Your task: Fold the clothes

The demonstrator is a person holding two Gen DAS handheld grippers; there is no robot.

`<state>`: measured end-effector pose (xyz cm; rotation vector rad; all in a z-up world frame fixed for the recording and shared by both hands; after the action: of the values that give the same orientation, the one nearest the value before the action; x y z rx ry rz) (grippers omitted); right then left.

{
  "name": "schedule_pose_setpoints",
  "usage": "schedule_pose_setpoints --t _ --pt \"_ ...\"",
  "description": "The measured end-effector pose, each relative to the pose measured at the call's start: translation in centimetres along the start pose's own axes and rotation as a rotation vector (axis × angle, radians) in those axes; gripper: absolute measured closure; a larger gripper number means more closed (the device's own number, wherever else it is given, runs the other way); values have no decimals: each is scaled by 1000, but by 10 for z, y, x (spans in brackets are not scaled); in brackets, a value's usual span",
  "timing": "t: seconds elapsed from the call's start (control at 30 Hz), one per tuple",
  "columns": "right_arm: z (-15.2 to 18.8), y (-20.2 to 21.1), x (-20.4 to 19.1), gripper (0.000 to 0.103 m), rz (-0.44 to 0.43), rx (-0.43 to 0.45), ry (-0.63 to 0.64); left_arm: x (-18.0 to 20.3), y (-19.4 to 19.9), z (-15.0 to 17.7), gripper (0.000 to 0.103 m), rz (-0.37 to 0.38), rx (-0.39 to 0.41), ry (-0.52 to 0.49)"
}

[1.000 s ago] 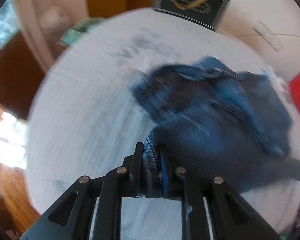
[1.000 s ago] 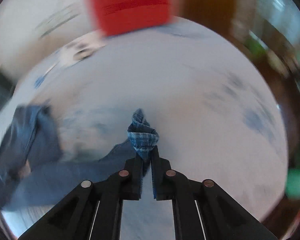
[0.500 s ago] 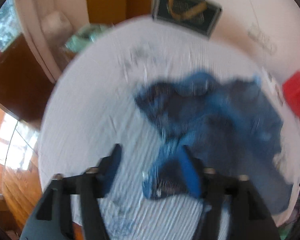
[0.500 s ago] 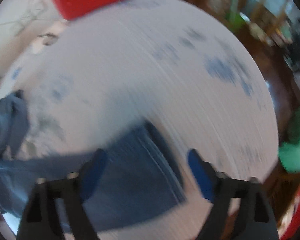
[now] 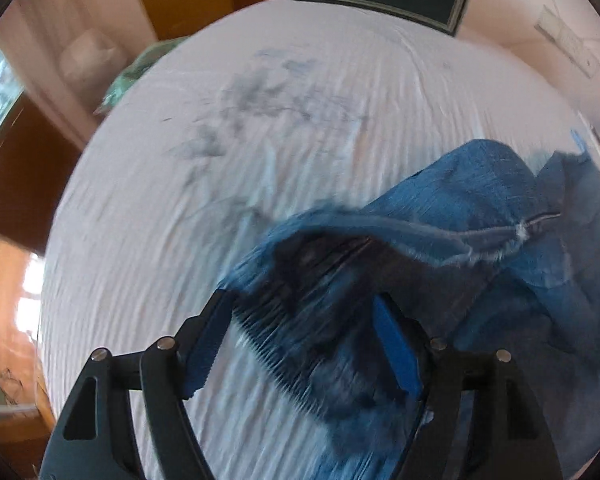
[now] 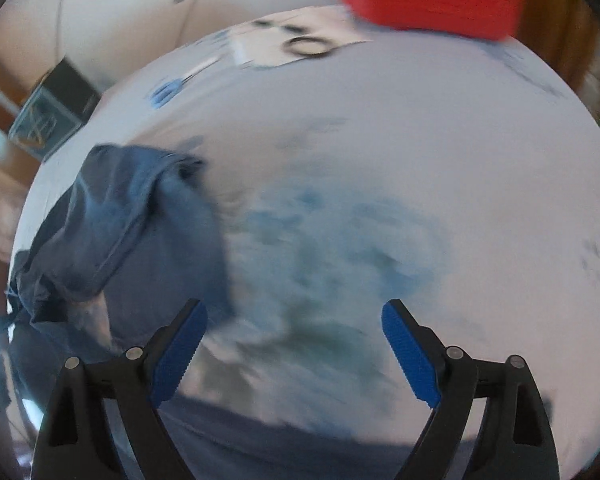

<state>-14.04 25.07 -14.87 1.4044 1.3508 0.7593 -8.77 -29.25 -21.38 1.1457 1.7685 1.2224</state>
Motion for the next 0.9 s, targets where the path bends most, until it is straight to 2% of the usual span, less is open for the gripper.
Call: schedule_pose_setpoints --t 0.17,0.23,0.3,0.33,0.37,0.4,0.43,0.47,0.53,0.63,0.77,0.8,0.87,0.9 --pt "-23 -39 -50 13 25 3 94 8 -9 -9 31 -12 8 -47" --pt "-33 -54 -64 12 41 12 119 7 -7 -11 51 -21 5 -66" --pt "-42 -69 -76 12 48 18 135 4 -1 -14 77 3 6 -52" --pt "-45 -74 -82 13 44 19 152 2 4 -15 80 22 7 -38" --pt "-47 -80 -89 25 47 23 178 1 10 -17 82 27 18 -31" --pt "-48 -81 -95 59 66 27 207 2 20 -21 82 25 43 -35" --pt "-49 -81 -103 73 102 38 245 3 33 -27 82 22 81 -42" --pt "-51 -77 -109 92 114 58 281 4 44 -34 83 26 112 -43" --pt "-56 -61 -114 92 146 122 324 3 75 -48 83 48 189 -32" --pt "-64 1 -94 96 221 291 314 11 110 -68 83 57 275 -39" --pt "-65 97 -51 96 314 499 274 21 116 -83 83 50 301 -61" --pt "-57 110 -38 96 333 501 272 23 115 -87 83 48 302 -64" --pt "-42 132 -13 96 364 492 267 26 93 -91 83 48 252 -57" --pt "-31 131 1 92 361 436 257 29 81 -92 83 51 223 -56"
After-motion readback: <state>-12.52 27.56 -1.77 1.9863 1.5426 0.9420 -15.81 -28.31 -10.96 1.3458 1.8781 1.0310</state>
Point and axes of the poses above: each gripper's, at about its wrist camera, not at the fingertips, and y roughly against the way its jaws point, x to its right, z to its underside, the point moved 1 cm from there along -y, roughly the way its jaws point, and after that the axes turned 3 degrees about -y, right-handed, at the moved point
